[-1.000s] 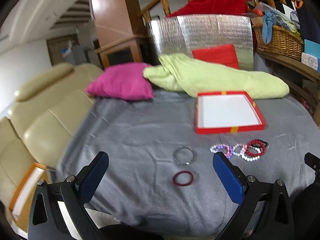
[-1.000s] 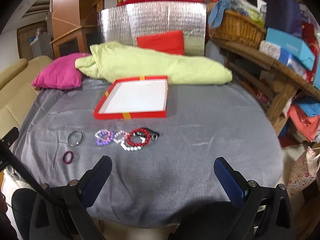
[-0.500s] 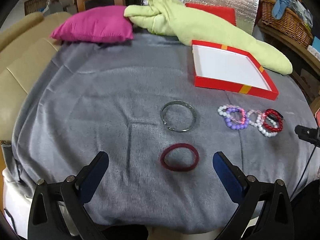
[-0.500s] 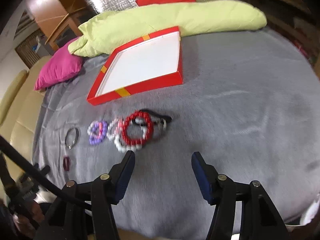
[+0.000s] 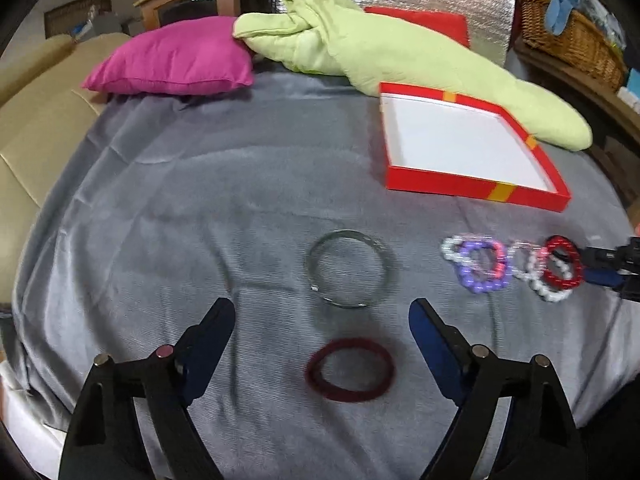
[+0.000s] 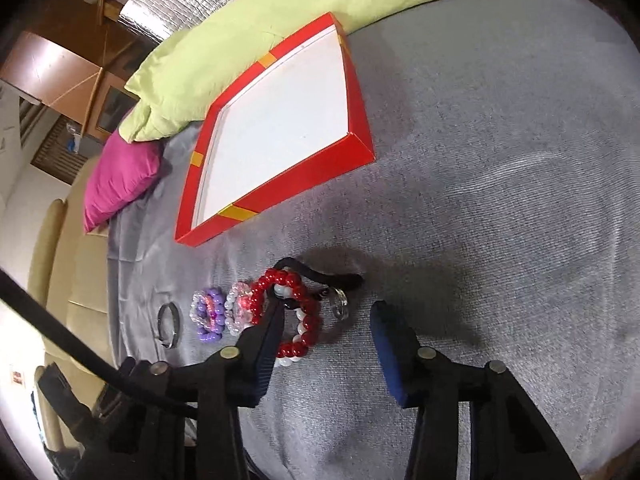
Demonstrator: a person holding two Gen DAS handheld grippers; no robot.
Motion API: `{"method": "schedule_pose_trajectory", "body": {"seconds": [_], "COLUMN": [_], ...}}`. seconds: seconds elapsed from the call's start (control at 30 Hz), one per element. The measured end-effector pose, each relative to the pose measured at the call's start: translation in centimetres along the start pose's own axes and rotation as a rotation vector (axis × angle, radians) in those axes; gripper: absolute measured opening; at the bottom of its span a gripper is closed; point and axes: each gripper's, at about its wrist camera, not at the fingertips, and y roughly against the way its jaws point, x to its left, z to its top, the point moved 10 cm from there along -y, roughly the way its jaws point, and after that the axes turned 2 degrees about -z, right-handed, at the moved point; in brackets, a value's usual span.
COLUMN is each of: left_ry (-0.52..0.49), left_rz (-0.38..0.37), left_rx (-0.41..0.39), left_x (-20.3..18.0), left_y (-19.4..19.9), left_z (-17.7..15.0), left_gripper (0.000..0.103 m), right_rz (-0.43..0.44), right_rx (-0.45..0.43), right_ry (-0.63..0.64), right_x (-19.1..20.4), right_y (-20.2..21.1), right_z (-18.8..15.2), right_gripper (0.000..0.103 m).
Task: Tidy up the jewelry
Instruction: 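Grasp the silver bangle with the left tool while the right tool grasps the red beaded bracelet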
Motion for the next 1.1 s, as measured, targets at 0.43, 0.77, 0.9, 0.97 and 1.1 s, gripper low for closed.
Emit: {"method": "schedule_pose_trajectory", "body": {"seconds": [0.43, 0.77, 0.9, 0.97, 1.1], "left_ry": [0.058, 0.117, 0.062, 0.037, 0.018], "left_rz": [0.02, -0.094, -0.124, -0.144, -0.15], "left_rx": [0.065, 0.136, 0.148, 0.142, 0.14], "left_x": [2.3, 2.9, 1.5, 1.0, 0.8], "left_y": [-2.6, -5.6, -6.1, -6.2, -6.6], "left_z": [0.9, 2.2, 2.4, 2.8, 3.1], "left_gripper": [0.086, 0.039, 0.028, 0.022, 0.012], "right_rz": [-0.056, -0.107, -0.047, -0.016, 0.033], "right_rx": [-0.002, -0.295, -0.368, -0.399, -0.45], "right_ry": [-0.019, -0.016, -0.007, 0.006, 0.015], "right_x": [0.1, -1.8, -1.1, -0.3, 1.4], "right_y": [-1.8, 4.9, 6.7, 7.4, 8.0], "right_z": [-0.4, 3.7, 5.3, 6.4, 8.2], "right_gripper": [0.011, 0.01, 0.01, 0.01, 0.011]}}
